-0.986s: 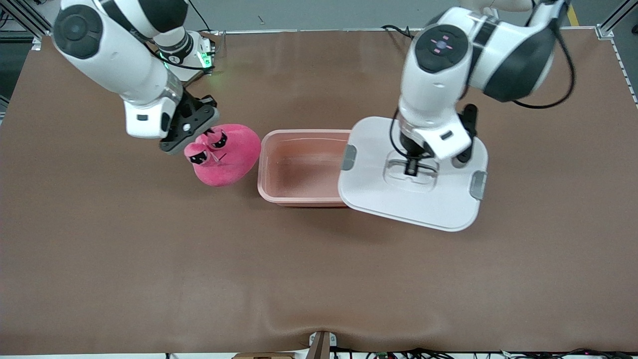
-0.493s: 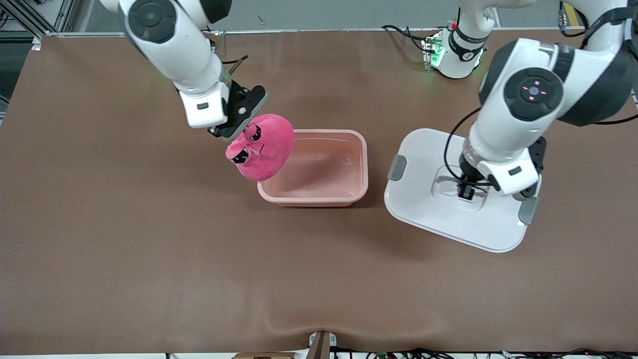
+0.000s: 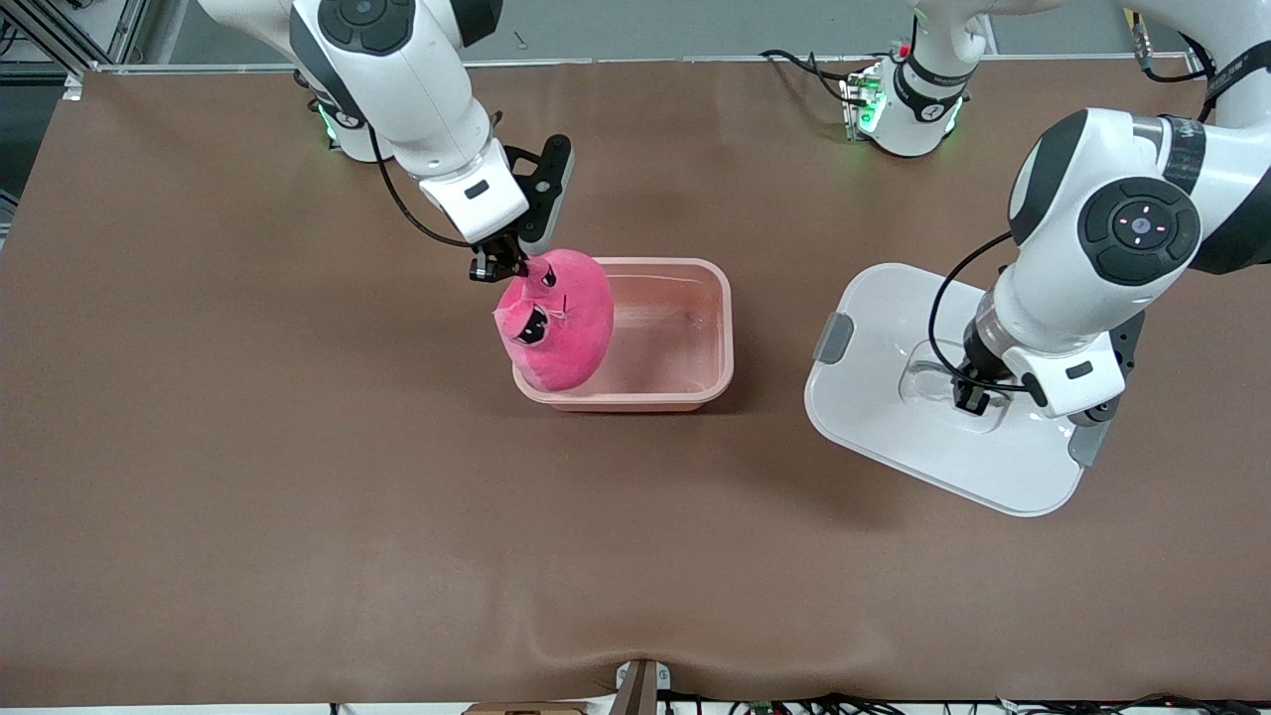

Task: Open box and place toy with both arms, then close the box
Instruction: 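Lower the pink toy into the pink box and open the right gripper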

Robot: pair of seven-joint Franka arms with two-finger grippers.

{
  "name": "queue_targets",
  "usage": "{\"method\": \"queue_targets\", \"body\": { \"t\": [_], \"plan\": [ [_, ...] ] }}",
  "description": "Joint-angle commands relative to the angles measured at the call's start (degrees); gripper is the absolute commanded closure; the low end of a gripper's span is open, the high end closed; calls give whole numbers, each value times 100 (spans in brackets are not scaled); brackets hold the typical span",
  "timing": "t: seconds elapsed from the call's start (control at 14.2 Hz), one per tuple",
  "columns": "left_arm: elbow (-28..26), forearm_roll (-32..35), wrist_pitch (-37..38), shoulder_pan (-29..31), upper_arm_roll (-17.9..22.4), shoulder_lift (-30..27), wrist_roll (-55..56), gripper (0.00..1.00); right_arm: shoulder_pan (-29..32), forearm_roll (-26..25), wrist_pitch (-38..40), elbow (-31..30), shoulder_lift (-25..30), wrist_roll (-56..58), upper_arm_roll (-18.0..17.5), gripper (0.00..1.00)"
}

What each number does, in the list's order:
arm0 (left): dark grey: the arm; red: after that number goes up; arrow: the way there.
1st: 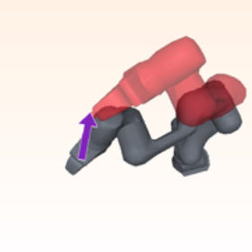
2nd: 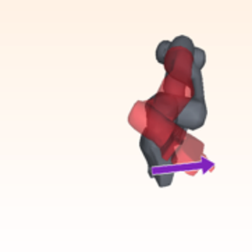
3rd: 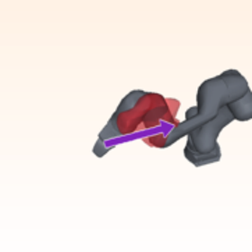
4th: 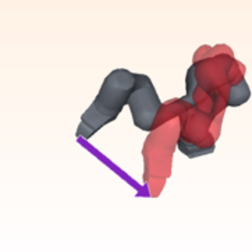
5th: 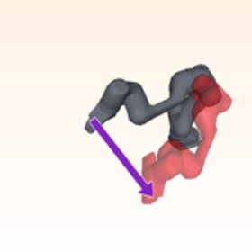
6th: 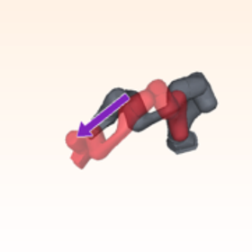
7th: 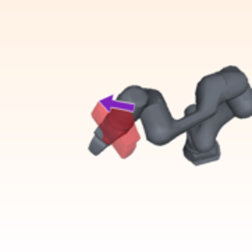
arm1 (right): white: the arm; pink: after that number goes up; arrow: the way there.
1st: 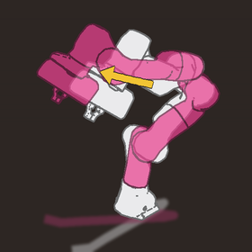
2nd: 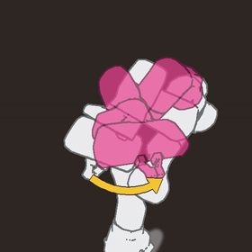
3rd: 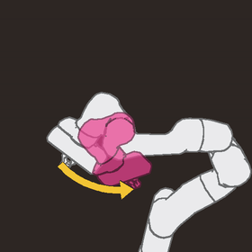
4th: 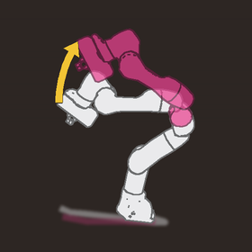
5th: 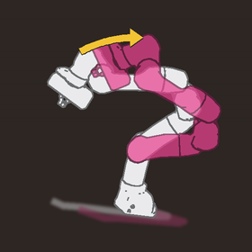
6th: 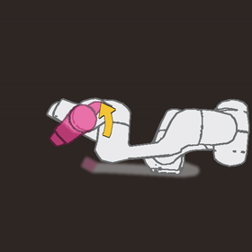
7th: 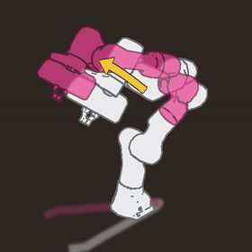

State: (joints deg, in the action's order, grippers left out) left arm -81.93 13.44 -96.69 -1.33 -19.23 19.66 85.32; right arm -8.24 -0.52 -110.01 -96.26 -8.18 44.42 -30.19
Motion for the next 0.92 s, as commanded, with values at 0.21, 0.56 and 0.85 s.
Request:
{"method": "queue_targets", "body": {
  "t": [0.21,0.56,0.85],
  "plan": [
    [2,-342,45,19,-55,-217,-16,100,16,-62,-135,29,-158,1289,-31,100],
    [19,-535,62,18,-46,-278,72,100,7,-62,-249,-86,-184,1324,-31,100],
    [-16,-624,62,10,-37,-270,134,100,25,-62,-407,-86,-324,1324,-13,100]
  ]
}}
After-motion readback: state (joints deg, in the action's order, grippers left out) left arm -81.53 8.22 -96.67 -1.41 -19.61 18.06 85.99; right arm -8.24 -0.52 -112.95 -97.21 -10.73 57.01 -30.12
